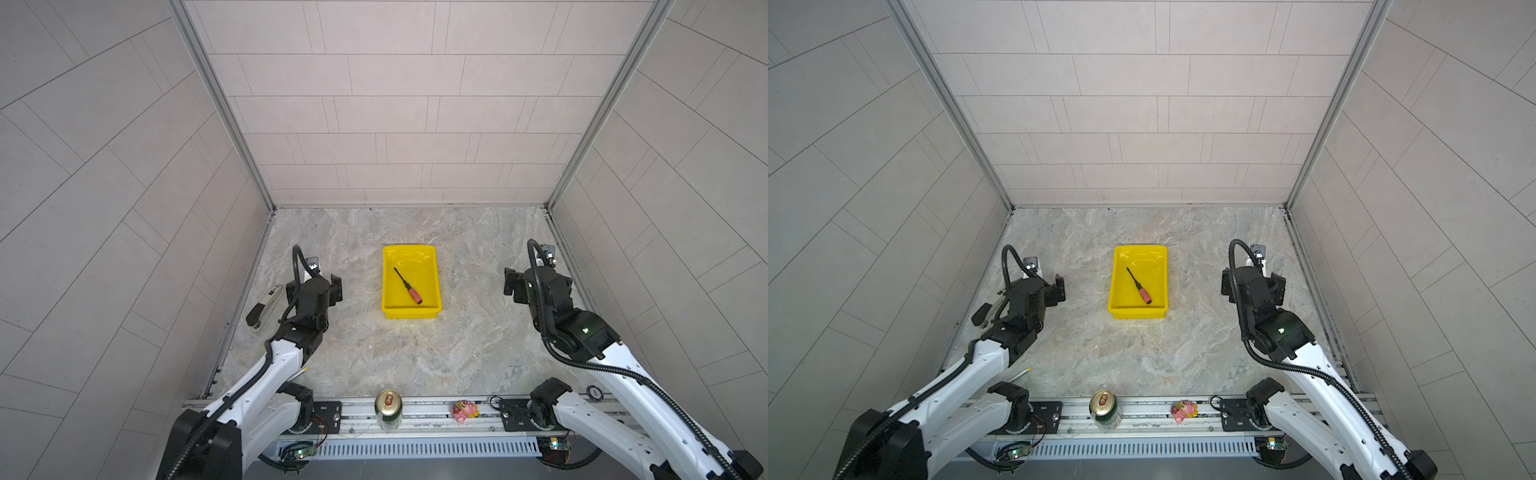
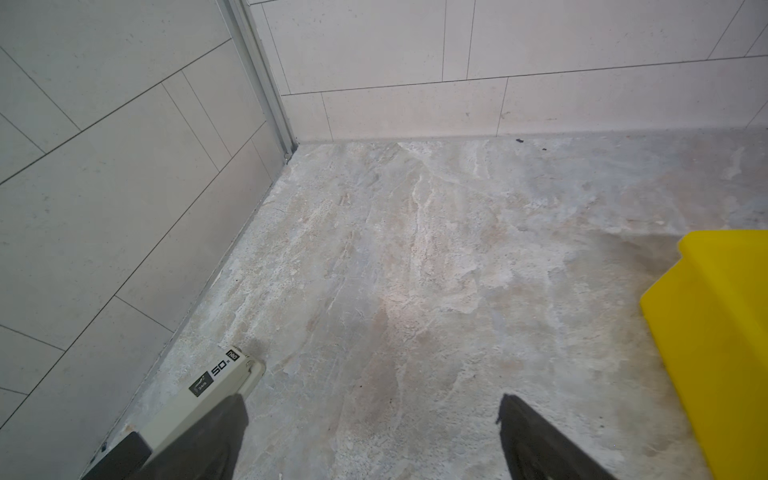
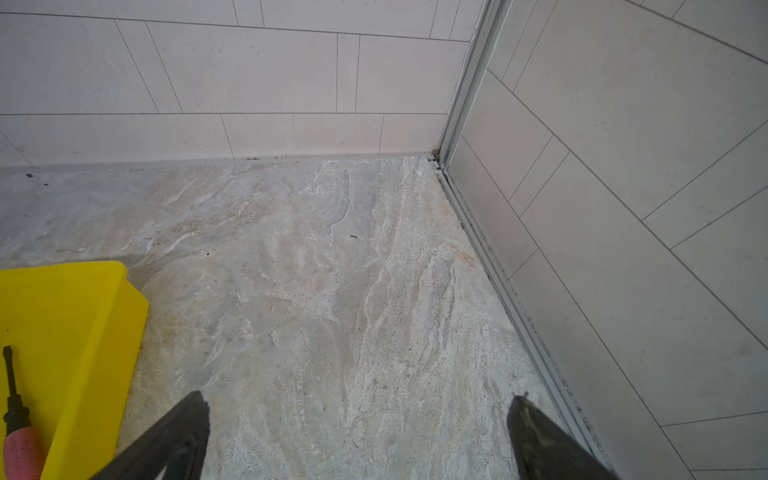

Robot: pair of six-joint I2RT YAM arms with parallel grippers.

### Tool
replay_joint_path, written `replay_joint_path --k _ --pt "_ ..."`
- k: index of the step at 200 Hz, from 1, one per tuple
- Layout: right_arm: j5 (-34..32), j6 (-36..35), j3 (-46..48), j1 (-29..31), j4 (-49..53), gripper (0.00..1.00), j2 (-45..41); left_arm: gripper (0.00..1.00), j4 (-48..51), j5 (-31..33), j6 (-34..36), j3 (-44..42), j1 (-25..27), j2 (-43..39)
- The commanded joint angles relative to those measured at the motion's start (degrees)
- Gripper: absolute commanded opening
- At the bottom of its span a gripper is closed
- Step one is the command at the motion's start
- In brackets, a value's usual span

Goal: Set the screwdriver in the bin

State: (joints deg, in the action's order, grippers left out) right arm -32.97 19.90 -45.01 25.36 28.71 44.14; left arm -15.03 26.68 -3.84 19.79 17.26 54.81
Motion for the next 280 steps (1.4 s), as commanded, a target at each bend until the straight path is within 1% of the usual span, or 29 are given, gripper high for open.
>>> replay_joint_path --k 1,8,16,30,45,60,76,99,110,124,144,158,170,188,198,205,220,226,236,267,273,280 --pt "-2.74 -6.99 5.09 -0.21 -10.73 0.99 -0.33 1.0 -14.14 4.68 4.89 -1.97 -0.39 1.24" --pt "-2.8 -7.43 6.38 -0.22 -12.59 0.99 -0.13 1.0 -13.78 3.62 5.95 -1.69 -0.75 2.4" --pt "-2.83 -7.49 7.67 -0.3 -14.42 0.99 0.12 1.0 -16.22 2.0 6.6 -2.06 -1.36 4.3" --pt "-2.16 -9.42 10.45 -0.29 -17.92 0.99 0.33 1.0 -23.02 0.2 6.06 -2.35 -2.81 8.49" --pt "-1.59 -11.45 14.07 -0.99 -23.91 0.99 0.89 1.0 -25.01 -2.72 4.9 -0.99 -5.26 13.32" --pt "1.48 -14.85 17.73 -2.82 -30.76 0.99 2.21 1.0 -28.59 -4.31 4.67 -0.34 -6.89 17.91" --pt "3.87 -14.87 20.78 -6.85 -38.63 0.99 5.23 1.0 -32.12 -5.2 7.74 0.47 -7.28 22.28" --pt "7.13 -13.06 23.03 -13.39 -47.8 0.99 11.67 1.0 -35.04 -5.38 7.14 1.38 -7.71 27.86" --pt "8.39 -14.48 23.9 -15.06 -53.23 0.99 14.81 1.0 -38.24 -5.66 7.4 0.6 -7.75 29.92" --pt "8.24 -16.43 23.8 -15.98 -58.78 0.99 19.23 1.0 -40.58 -5.21 7.23 0.25 -7.83 31.88" --pt "9.13 -19.23 22.2 -16.62 -63.76 0.99 27.36 1.0 -44.38 -5.11 6.88 -0.57 -8.12 34.22" --pt "9.3 -18.63 21.6 -16.83 -65.63 0.99 32.35 1.0 -47.03 -5.51 6.56 -1.52 -8.3 35.77" --pt "10.36 -19.31 22.24 -16.84 -69.4 0.99 35.69 1.0 -51.81 -6.34 8.16 -1.91 -8.38 38.46" --pt "11.41 -19.87 24.18 -16.99 -77.26 0.99 40.64 1.0 -44.92 -6.61 6.78 -0.64 -8.43 36.01" --pt "12.79 -18.78 24.19 -17.96 -76.74 0.99 41.39 1.0 -45.96 -6.77 6.39 -0.37 -8.96 37.12" --pt "13.51 -19.13 24.47 -18.41 -79.21 0.99 42.75 1.0 -46.78 -4.55 6.18 -0.01 -9.01 37.75" --pt "11.98 -16.21 22.92 -19.48 -74.51 0.99 41.87 1.0 -41.54 -1.34 3.71 1.73 -9.28 36.7" --pt "11.97 -15.39 22.76 -20.23 -74.89 0.99 42.28 1.0 -41.94 -1.61 3.78 1.87 -9.52 37.16" --pt "11.98 -13.9 21.55 -21.28 -72.07 0.99 42.14 1.0 -42.72 -1.62 4.02 1.7 -9.52 37.24" --pt "12.76 -13.85 21.45 -21.61 -72.19 0.99 42.36 1.0 -42.21 -1.61 3.84 1.74 -9.52 37.1" --pt "15.19 -15.02 21.18 -21.72 -71.93 0.99 42.5 1.0 -42.38 -1.61 3.89 1.83 -9.5 37.16" --pt "21.78 -18.17 19.95 -21.62 -69.71 0.99 42.71 1.0 -42.48 -1.57 3.92 1.74 -9.5 37.15"
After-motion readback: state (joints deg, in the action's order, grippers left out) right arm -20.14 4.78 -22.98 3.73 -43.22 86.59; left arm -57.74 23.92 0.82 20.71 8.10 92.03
